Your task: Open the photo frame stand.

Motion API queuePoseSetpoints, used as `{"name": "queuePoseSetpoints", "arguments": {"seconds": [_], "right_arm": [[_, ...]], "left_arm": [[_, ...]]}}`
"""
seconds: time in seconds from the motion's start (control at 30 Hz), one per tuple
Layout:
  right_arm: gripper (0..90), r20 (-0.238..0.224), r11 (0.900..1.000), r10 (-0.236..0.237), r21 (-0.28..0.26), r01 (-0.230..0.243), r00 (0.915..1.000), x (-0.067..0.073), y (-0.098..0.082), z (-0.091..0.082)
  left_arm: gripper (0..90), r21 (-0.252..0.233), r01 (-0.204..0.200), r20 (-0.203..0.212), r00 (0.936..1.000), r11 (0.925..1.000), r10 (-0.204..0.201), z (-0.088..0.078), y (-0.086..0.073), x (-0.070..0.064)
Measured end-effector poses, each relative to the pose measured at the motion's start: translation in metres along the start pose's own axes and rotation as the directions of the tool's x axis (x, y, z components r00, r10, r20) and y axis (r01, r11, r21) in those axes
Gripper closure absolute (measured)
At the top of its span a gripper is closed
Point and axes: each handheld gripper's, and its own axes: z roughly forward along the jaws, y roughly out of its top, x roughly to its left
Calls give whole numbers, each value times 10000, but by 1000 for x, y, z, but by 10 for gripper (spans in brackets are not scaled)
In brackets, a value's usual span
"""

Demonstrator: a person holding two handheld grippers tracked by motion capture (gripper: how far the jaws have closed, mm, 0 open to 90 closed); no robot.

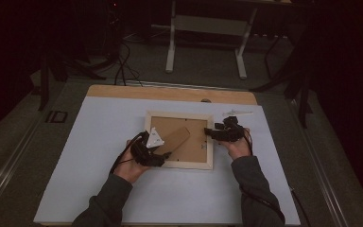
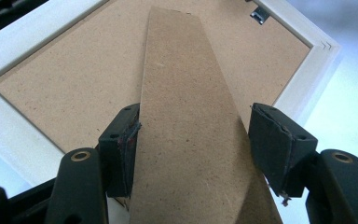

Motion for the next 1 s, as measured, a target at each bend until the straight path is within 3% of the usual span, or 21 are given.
{"name": "queuePoseSetpoints", "arguments": {"seconds": [0.27,0.47,0.57,0.77,0.93,1.0], "right_arm": [[333,-476,9991,341,-245,-353,9983,-5,6,2],[315,-923,9977,642,-144,-658,9937,-11,8,5],[310,-1334,9949,947,-207,-983,9865,-15,9,6],[333,-2130,9935,1116,-2,-1142,9707,-16,8,10],[384,-2274,9902,1293,-216,-1377,9652,-15,10,7],[415,-2426,9861,1438,-463,-1595,9594,-17,10,4]], "left_arm": [[383,-254,-377,-269,9990,9990,370,-4,-1,-7],[383,-435,-819,-469,9957,9957,799,-7,0,-11],[383,-480,-951,-514,9944,9943,926,-8,0,-13],[383,-576,-1231,-601,9910,9907,1197,-10,1,-14],[384,-637,-1271,-596,9906,9898,1234,-10,2,-12],[384,-661,-1285,-637,9902,9895,1243,-11,3,-11]]}}
